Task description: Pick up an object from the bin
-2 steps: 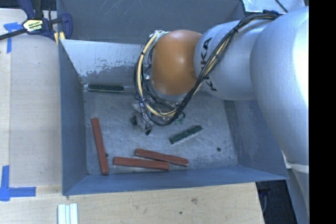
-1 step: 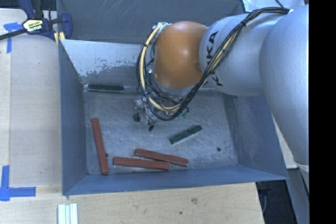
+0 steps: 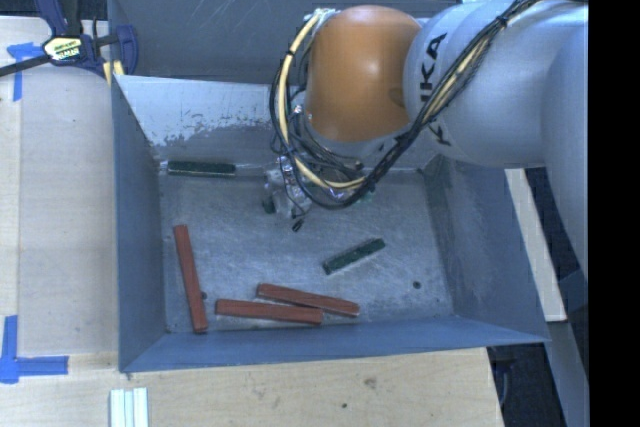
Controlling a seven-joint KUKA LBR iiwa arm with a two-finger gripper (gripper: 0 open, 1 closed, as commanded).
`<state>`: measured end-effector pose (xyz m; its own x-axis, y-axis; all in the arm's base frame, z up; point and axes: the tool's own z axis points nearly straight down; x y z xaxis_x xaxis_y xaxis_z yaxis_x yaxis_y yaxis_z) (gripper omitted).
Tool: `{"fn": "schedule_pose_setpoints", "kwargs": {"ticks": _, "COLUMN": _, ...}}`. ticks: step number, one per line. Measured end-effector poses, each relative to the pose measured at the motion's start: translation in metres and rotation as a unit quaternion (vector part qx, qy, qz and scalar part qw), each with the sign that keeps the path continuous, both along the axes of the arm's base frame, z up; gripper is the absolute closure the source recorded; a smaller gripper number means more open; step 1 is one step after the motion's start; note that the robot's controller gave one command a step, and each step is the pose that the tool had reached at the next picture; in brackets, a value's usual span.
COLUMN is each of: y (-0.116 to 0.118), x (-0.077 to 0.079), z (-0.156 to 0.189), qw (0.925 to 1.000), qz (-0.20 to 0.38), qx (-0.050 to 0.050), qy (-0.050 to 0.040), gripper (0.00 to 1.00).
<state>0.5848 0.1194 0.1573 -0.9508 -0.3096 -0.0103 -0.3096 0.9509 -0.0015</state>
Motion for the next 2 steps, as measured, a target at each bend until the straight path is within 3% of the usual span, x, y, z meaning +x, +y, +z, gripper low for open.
{"fn": "schedule_pose_setpoints", "kwargs": {"ticks": 1, "y": 0.000, "x": 0.001, "z": 0.008, "qw": 1.0000, "qz": -0.002, "qx": 0.000, "qy": 0.0021, "gripper": 1.00}}
{"fn": "schedule_pose_setpoints", "kwargs": {"ticks": 2, "y": 0.000, "x": 0.003, "z": 0.040, "qw": 1.0000, "qz": -0.004, "qx": 0.000, "qy": 0.0012, "gripper": 1.00}}
